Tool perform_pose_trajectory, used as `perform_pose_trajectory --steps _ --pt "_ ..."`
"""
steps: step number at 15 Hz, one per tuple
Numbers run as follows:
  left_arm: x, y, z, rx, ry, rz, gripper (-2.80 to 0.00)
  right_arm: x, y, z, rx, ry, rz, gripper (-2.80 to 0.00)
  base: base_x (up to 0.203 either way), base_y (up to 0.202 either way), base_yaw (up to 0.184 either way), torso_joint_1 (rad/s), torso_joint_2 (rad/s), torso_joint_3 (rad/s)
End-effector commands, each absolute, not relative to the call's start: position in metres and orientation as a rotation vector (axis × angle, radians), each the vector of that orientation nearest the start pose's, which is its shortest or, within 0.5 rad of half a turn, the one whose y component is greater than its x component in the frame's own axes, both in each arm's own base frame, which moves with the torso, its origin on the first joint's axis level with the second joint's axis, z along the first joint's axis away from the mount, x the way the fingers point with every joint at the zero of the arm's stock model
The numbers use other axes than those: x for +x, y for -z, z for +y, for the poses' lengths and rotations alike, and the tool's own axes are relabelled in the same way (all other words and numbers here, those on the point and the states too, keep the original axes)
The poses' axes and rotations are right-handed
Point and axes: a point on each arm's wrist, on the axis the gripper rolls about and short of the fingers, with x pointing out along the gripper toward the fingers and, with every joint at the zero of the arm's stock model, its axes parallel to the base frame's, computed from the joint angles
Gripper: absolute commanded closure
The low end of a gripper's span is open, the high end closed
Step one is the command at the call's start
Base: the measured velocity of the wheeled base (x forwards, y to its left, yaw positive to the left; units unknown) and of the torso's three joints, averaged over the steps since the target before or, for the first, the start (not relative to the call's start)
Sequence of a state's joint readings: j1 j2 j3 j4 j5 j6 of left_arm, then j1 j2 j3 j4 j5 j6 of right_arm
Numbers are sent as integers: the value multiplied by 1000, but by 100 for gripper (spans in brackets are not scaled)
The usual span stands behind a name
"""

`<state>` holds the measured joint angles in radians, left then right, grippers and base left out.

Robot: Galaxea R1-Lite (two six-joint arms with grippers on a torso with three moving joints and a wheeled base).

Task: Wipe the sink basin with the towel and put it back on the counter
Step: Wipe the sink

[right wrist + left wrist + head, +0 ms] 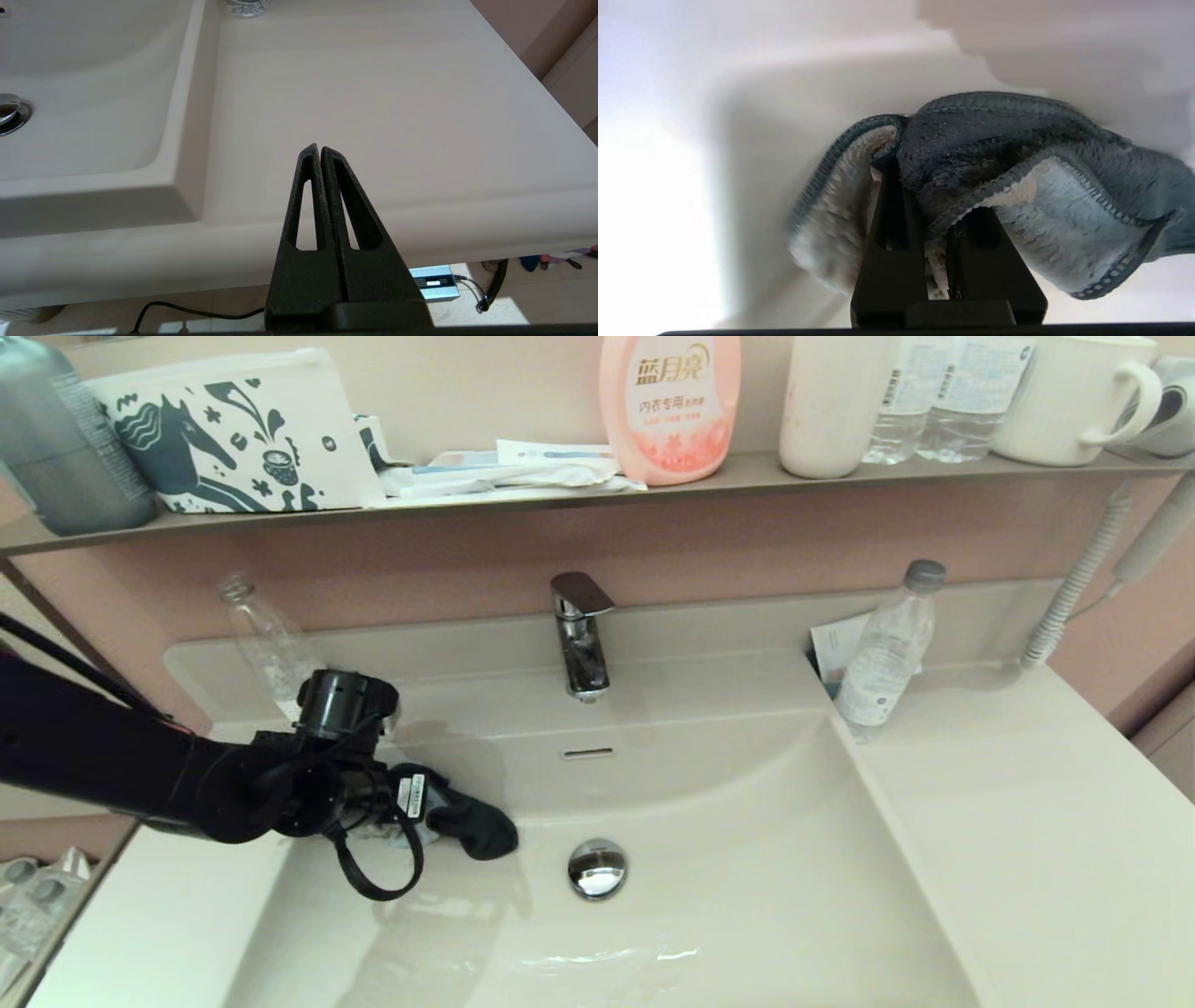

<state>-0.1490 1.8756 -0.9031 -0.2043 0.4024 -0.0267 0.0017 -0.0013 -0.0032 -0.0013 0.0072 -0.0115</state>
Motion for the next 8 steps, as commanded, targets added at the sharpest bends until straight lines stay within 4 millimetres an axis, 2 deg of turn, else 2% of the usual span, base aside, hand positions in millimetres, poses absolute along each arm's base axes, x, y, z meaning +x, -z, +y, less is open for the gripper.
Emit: perform_pose_trajectory --steps 1,3,5,8 --pt "323 -130 -23 202 -286 692 0 -23 -76 0 -12 -9 -5 0 0 0 0 0 0 0" --pt "322 -143 -11 224 -306 663 0 -23 -76 0 -12 -9 -5 0 0 0 0 0 0 0" --pt "316 -155 -8 225 -313 633 0 -23 -76 0 -12 -9 -5 0 0 0 0 0 0 0" --pt "295 -176 -9 227 -310 619 0 -23 -76 0 -12 -9 -5 0 0 0 0 0 0 0"
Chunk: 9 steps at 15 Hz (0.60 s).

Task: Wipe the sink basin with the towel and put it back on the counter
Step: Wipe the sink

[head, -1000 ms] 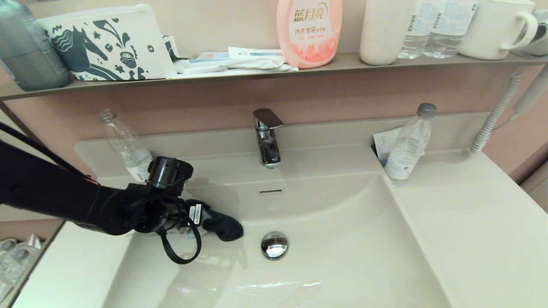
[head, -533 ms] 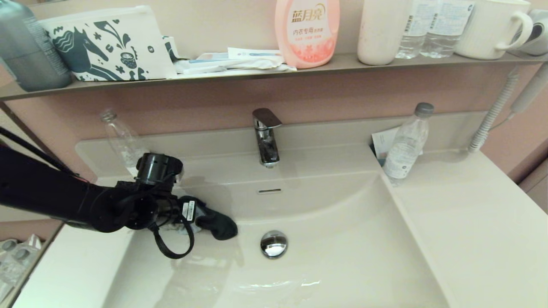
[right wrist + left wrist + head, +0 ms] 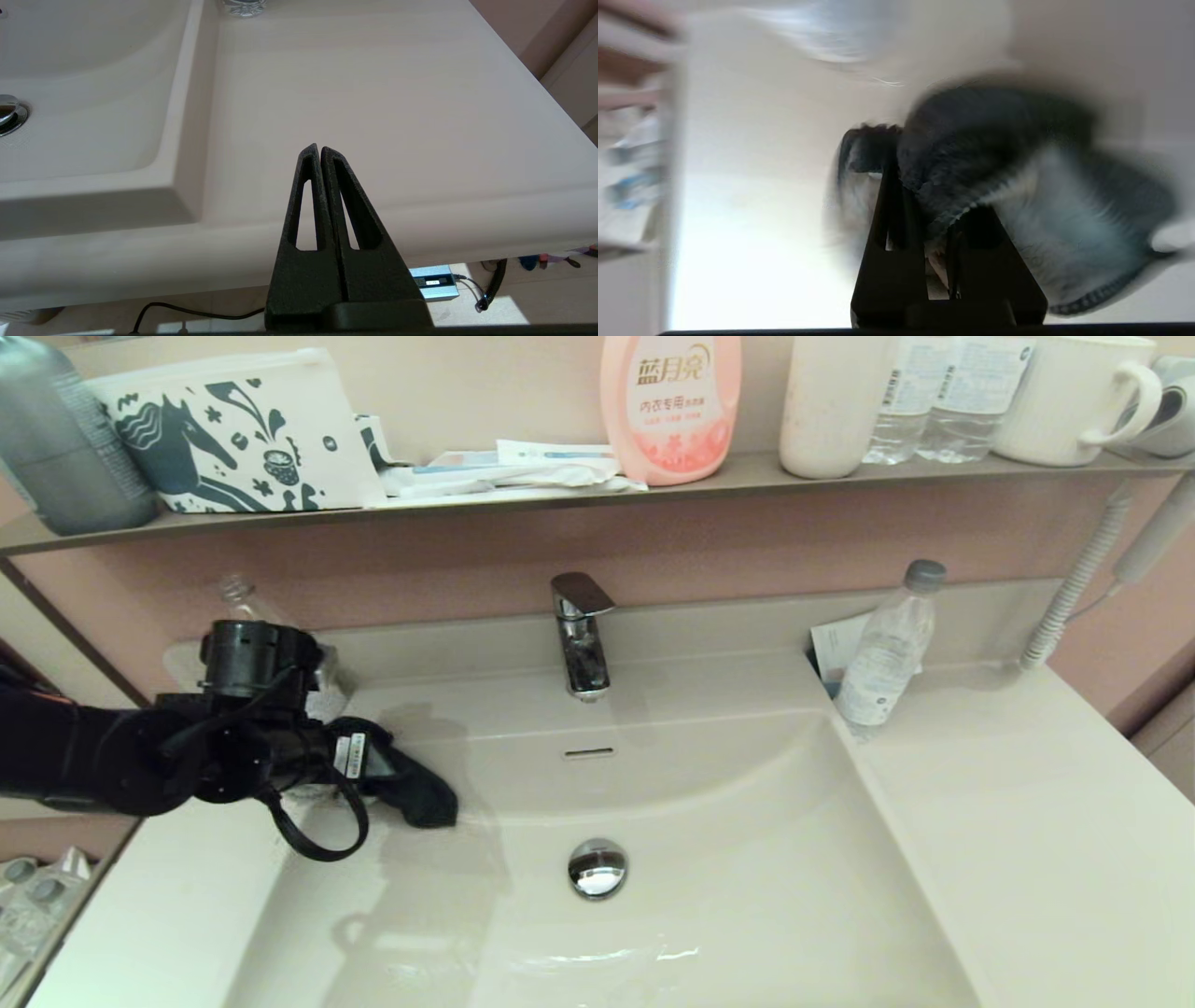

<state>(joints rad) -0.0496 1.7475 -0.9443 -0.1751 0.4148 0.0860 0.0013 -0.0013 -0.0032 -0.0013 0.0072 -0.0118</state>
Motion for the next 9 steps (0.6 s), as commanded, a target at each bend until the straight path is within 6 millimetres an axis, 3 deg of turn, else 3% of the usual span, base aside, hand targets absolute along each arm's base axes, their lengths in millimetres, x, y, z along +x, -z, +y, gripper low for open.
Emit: perform_pose_trajectory --steps 1,4,9 --pt "282 -186 -10 231 -302 626 0 -23 -76 0 -12 -9 -5 0 0 0 0 0 0 0" --pt "255 -207 -17 239 -274 618 0 -23 -76 0 -12 -9 -5 0 0 0 0 0 0 0" --pt "245 -203 -23 251 -268 639 0 -23 -76 0 -12 -9 -5 0 0 0 0 0 0 0"
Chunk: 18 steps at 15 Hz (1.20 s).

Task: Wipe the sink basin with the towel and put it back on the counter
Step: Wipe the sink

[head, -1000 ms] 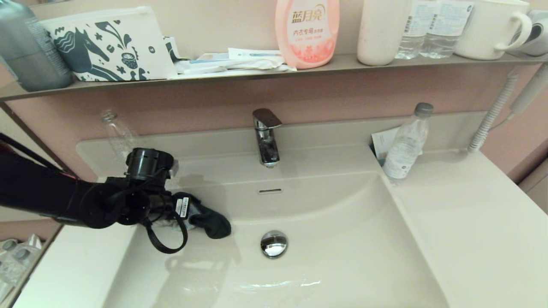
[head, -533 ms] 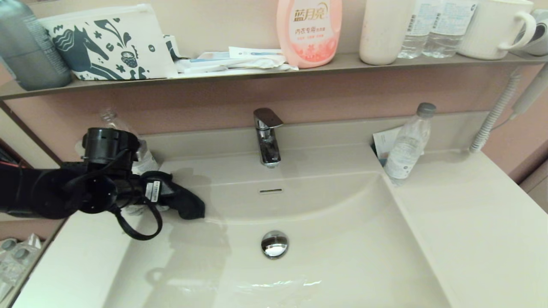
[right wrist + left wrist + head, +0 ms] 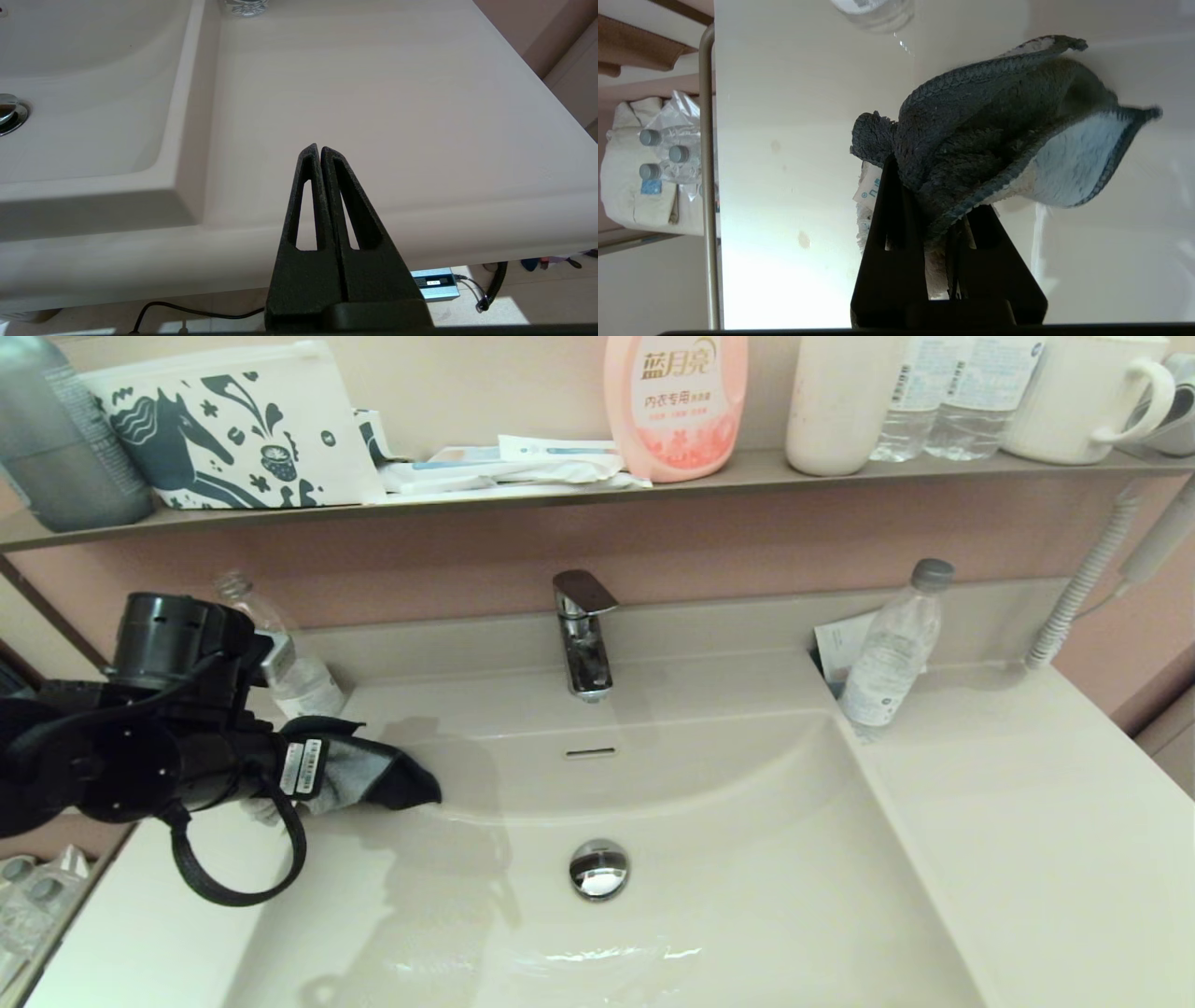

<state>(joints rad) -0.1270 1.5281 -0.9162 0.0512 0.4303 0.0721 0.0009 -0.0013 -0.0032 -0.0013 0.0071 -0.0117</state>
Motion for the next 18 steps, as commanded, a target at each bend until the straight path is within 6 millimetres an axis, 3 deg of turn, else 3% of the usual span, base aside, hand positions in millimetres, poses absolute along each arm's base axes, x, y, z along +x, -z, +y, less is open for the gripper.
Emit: perform_pose_trajectory --steps 1,4,7,10,12,14,18 --pt "241 -204 -23 247 -268 633 0 -23 -76 0 -12 -9 -5 0 0 0 0 0 0 0" --pt "230 -204 -28 191 -276 616 0 -23 -76 0 -12 -9 -5 0 0 0 0 0 0 0" --pt "228 -203 -53 88 -285 572 0 -23 -76 0 -12 -9 -5 0 0 0 0 0 0 0" --pt "242 -204 -79 -4 -307 517 0 -23 -76 0 -12 -9 -5 0 0 0 0 0 0 0" --pt "242 -197 -82 -2 -324 537 0 -23 -76 0 -12 -9 -5 0 0 0 0 0 0 0" --pt "236 -193 -61 35 -389 563 0 -23 -76 0 -12 -9 -5 0 0 0 0 0 0 0" --pt "205 -219 5 78 -570 514 0 -23 -76 0 -12 -9 -5 0 0 0 0 0 0 0"
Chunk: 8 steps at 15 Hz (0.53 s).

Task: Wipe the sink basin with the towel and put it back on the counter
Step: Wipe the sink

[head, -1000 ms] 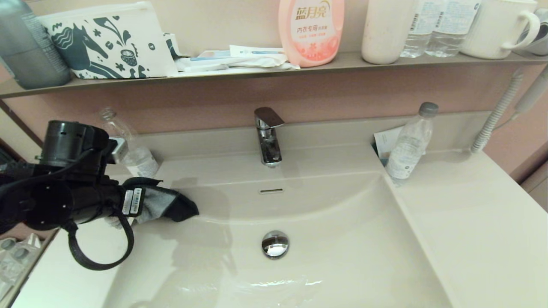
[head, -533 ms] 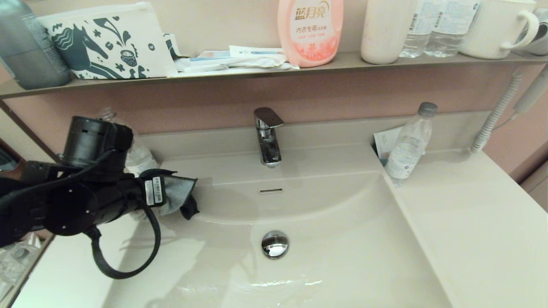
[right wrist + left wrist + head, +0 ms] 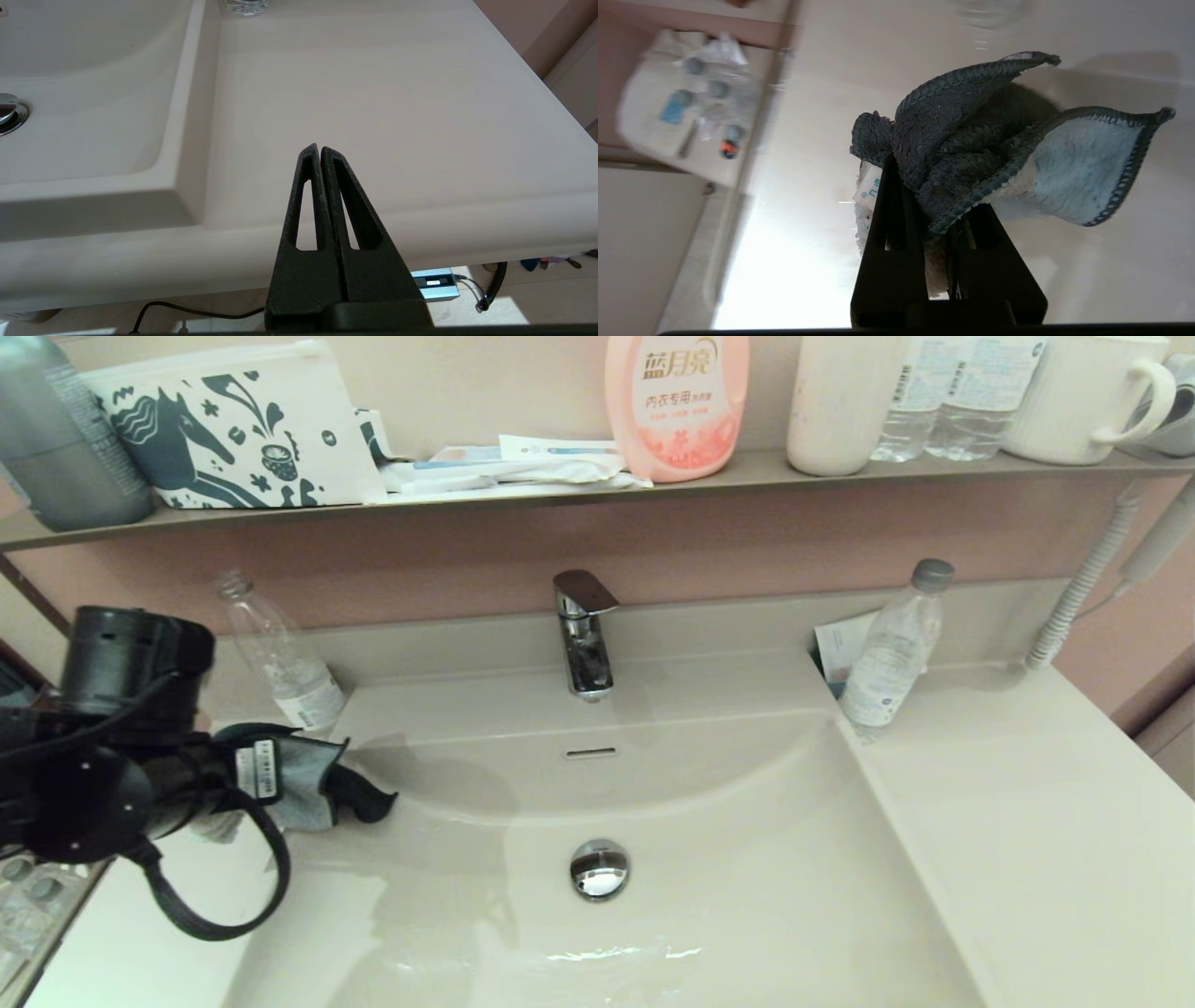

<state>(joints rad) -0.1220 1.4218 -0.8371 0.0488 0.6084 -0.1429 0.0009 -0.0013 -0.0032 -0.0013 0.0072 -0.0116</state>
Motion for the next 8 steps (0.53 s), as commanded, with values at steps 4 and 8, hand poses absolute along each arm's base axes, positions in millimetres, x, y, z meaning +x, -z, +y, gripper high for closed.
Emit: perform_pose_trajectory --steps 4,8 --pt "176 -232 50 114 -572 527 0 -23 -76 0 -12 -9 -5 0 0 0 0 0 0 0" --pt "169 -198 57 92 -469 685 0 -23 -76 0 -12 -9 -5 0 0 0 0 0 0 0"
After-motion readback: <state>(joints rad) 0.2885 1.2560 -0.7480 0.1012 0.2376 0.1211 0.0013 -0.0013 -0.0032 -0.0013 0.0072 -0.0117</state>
